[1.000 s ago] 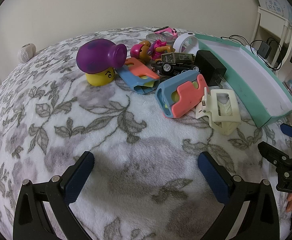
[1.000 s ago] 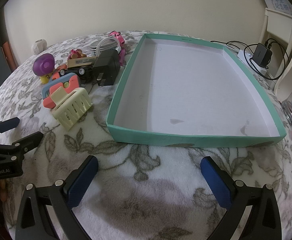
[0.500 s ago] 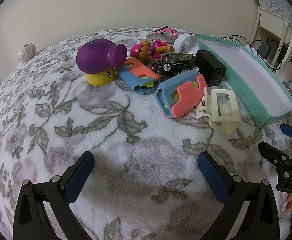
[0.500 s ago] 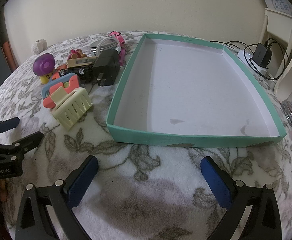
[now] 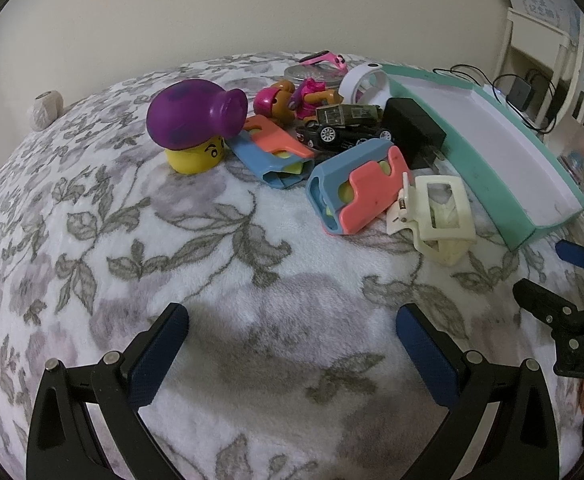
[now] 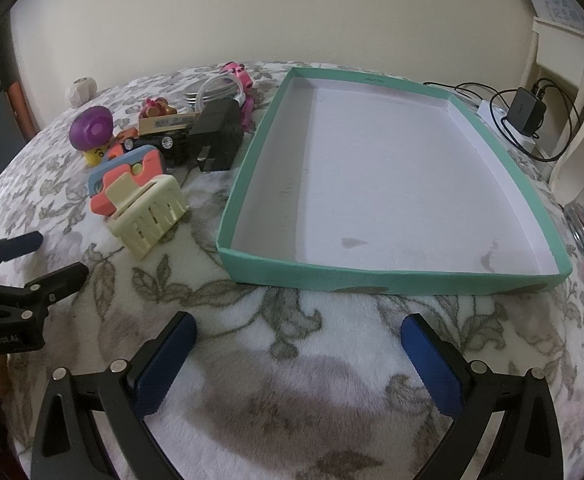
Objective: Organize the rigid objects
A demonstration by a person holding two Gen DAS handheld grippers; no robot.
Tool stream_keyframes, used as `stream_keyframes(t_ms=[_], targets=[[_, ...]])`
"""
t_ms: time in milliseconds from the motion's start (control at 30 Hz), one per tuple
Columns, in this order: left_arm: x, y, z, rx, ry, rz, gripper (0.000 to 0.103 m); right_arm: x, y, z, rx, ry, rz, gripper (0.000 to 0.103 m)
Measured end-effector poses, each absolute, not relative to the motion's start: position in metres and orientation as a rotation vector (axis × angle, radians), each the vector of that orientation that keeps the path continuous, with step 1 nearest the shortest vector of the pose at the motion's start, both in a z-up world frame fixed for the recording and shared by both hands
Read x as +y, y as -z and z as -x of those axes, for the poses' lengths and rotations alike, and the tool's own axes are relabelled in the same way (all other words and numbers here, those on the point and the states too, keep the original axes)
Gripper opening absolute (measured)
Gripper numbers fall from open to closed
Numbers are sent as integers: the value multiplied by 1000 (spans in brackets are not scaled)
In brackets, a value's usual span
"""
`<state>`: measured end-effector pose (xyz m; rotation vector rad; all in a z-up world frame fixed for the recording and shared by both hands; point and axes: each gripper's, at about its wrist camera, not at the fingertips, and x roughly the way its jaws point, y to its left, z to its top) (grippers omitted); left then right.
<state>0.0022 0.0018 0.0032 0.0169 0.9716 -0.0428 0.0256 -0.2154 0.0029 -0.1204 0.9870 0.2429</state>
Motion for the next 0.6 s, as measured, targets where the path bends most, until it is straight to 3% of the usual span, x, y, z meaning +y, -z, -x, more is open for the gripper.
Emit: stream_keyframes(t_ms=[267, 600], targets=[[11, -25, -6, 954, 41, 0, 103, -220, -17, -20, 985, -278, 92, 103], [8, -188, -34, 750, -82, -31, 103, -219, -157, -27, 834, -298, 55, 103]])
